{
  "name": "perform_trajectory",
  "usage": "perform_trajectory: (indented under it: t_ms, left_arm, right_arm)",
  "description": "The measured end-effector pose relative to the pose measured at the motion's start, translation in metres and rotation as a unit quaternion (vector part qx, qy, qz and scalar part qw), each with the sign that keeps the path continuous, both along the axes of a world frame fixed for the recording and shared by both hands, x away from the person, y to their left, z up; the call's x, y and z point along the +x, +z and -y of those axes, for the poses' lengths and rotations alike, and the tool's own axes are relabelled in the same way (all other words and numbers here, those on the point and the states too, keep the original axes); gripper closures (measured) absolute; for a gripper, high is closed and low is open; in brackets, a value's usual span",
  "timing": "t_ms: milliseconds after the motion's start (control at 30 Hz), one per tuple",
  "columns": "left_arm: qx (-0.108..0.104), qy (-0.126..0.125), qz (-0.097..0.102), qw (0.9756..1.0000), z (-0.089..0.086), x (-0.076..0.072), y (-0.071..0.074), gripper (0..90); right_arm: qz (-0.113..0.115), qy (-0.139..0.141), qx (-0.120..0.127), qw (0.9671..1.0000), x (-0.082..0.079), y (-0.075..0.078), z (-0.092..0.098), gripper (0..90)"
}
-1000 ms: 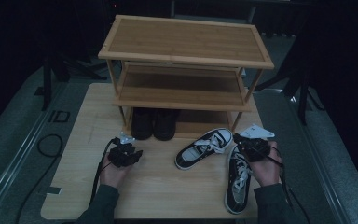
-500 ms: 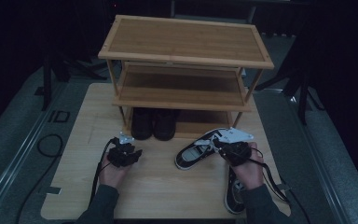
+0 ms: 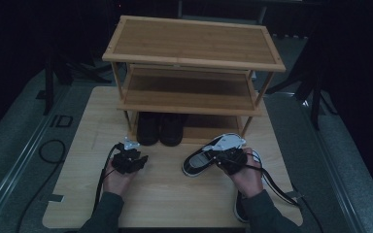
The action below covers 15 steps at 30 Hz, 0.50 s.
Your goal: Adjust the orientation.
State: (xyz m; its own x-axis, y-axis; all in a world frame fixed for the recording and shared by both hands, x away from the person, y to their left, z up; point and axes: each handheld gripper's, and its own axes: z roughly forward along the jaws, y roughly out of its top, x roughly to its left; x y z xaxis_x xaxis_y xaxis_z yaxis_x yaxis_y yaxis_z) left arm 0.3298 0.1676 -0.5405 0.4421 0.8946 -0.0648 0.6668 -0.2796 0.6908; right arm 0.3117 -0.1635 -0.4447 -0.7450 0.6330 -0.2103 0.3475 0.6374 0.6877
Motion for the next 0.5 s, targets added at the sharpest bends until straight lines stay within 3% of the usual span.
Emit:
perform_trajectory:
  t_ms: [167,500]
  left_arm:
    - [-0.001,0.001,0.0,1.0,0.0,0.0,0.0,61.5]
    - [0.0,0.001,-0.001,1.0,0.0,0.0,-0.001,61.5]
  right_arm:
    - [-0.023,0.031,-0.02,0.9991,0.003,0.001,-0.01,90.0]
    - [-0.06,0.059,-0.013,0.9964,0.005,0.002,-0.019,89.2]
